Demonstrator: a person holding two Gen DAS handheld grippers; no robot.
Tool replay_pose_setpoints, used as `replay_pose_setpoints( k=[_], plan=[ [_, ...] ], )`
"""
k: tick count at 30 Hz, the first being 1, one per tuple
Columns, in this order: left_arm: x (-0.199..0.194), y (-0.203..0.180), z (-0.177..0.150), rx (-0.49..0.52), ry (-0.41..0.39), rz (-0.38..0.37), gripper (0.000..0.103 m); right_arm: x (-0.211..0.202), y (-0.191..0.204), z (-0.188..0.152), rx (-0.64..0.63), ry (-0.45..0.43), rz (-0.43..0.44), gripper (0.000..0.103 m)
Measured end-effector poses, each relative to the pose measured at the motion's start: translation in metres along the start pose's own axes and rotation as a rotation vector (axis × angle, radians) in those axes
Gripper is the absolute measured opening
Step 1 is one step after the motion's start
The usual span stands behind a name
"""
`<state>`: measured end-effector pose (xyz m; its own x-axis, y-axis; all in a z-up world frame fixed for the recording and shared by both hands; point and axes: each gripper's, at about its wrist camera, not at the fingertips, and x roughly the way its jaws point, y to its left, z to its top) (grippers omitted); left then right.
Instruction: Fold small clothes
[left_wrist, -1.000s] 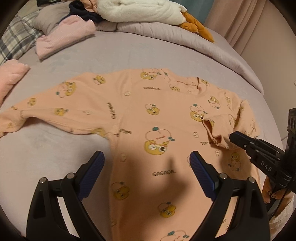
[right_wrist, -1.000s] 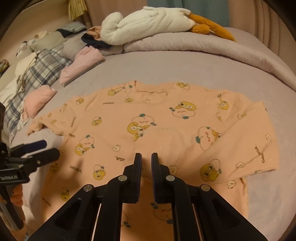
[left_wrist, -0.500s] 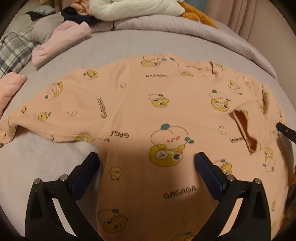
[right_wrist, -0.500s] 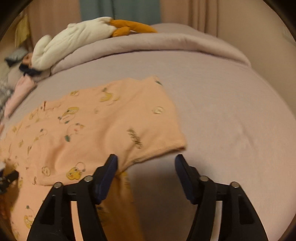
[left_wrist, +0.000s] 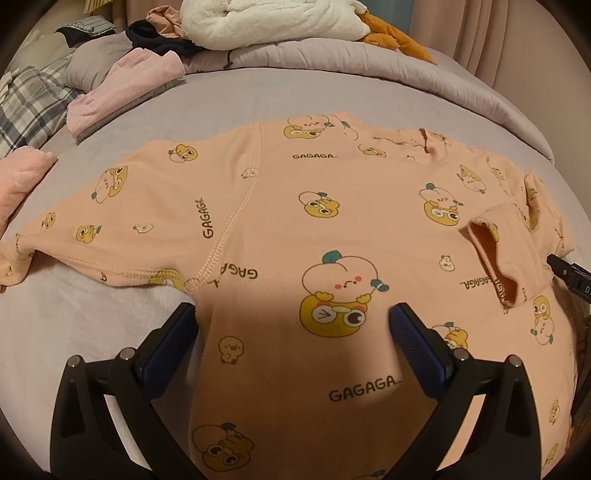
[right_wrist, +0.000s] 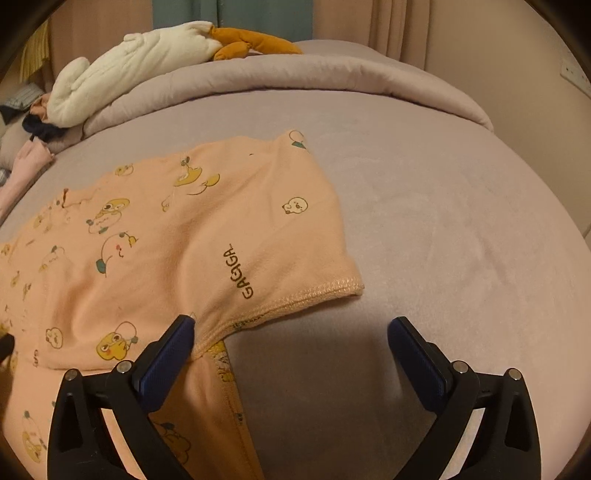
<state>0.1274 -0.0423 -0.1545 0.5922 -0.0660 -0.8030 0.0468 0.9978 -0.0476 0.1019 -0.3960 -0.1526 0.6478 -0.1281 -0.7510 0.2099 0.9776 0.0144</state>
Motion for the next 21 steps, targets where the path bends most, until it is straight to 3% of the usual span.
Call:
replay_pose_setpoints(
  k=[21],
  plan=[
    [-0.0001,-0.0003,-0.0002,0.000,-0.001,-0.001,0.103,0.0010,-0.0018,-0.0040,0.007,0.005,0.010,0.102]
  ],
)
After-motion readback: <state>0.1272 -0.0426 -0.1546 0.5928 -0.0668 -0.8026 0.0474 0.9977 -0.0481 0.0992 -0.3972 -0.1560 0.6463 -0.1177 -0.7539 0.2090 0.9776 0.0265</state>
